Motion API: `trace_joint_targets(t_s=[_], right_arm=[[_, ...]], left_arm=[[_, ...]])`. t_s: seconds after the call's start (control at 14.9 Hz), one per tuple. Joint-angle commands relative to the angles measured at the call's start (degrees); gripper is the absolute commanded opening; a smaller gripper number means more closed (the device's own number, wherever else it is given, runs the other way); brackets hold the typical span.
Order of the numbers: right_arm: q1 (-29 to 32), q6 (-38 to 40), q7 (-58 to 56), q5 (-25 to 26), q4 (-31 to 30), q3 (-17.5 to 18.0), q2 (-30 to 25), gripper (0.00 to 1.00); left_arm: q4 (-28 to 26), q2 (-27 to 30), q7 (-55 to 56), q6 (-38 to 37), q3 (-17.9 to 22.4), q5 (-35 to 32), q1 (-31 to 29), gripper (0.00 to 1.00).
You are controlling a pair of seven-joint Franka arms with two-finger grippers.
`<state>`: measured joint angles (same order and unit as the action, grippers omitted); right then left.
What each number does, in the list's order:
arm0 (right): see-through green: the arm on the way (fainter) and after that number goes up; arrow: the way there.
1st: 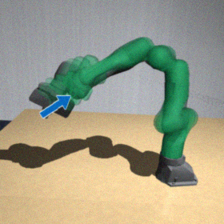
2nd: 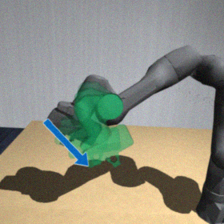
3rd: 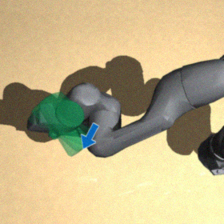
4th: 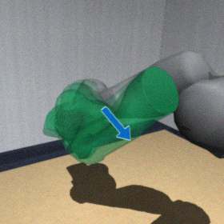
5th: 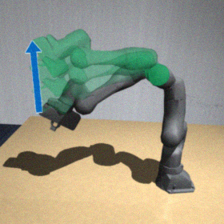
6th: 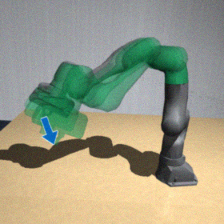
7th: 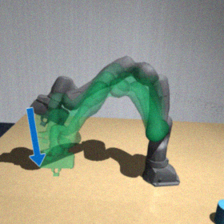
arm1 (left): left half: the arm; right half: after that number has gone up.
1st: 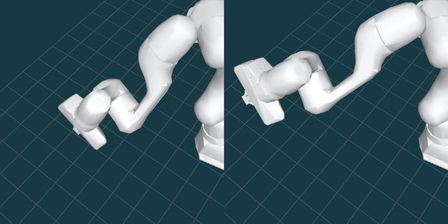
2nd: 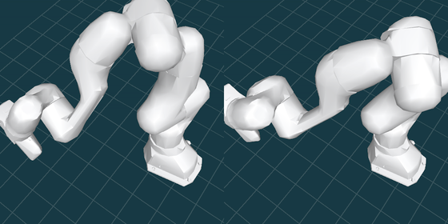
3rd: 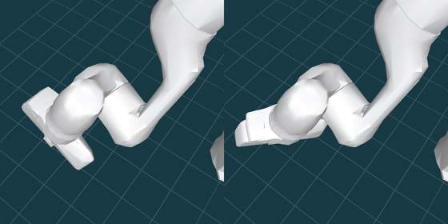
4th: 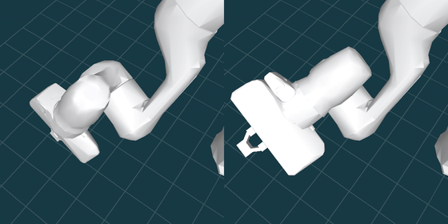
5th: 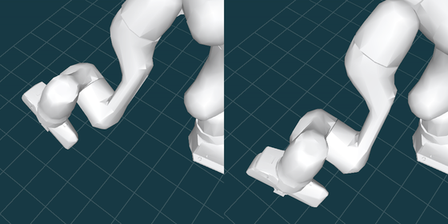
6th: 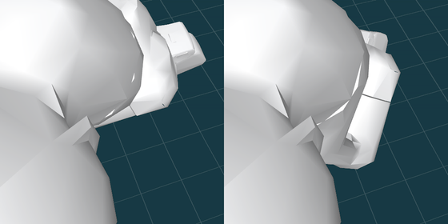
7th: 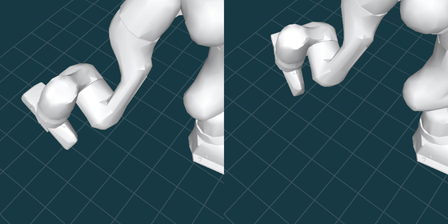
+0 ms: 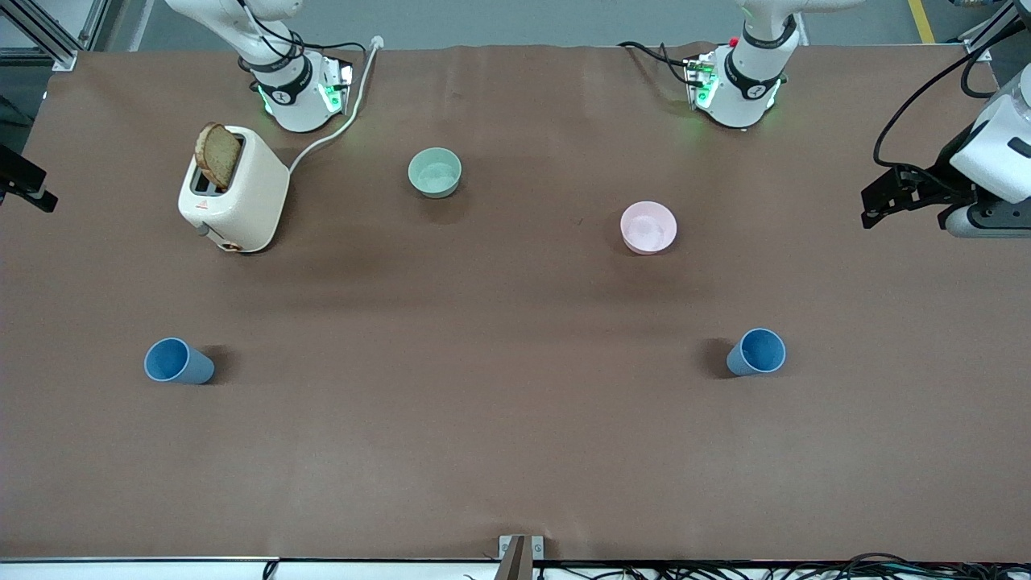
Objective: Stack blue cups with both arms
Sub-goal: 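Reach the left gripper down toward the blue cup near it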
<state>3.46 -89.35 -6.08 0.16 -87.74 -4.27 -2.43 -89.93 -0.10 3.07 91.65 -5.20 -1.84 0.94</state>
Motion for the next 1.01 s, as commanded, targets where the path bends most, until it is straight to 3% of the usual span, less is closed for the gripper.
trace_joint_targets(t_s=[0.0,0.34,0.6,0.81,0.94], right_arm=[[0.1,2.4,0.0,-0.2,0.1,0.2,-0.1,1.0],[0.2,4.7,1.0,-0.3,0.2,0.1,-0.3,1.0],[0.9,3.2,0.9,-0.3,0.4,0.1,1.0,1.0],[2.3,-3.4,0.3,-0.3,0.5,-0.1,5.4,1.0],[4.2,-7.5,0.0,-0.8,0.4,0.0,9.7,1.0]], left_arm=[[0.8,-0.2,-1.1,-0.2,0.0,0.9,-0.3,1.0],[3.4,-5.2,-1.0,1.3,0.6,0.1,-0.7,1.0],[2.0,-13.9,-0.4,14.2,0.6,-0.7,-2.0,1.0],[0.5,-21.5,-0.6,18.5,0.3,0.0,-2.1,1.0],[-3.8,-24.0,-0.7,26.7,0.2,0.0,-2.2,1.0]])
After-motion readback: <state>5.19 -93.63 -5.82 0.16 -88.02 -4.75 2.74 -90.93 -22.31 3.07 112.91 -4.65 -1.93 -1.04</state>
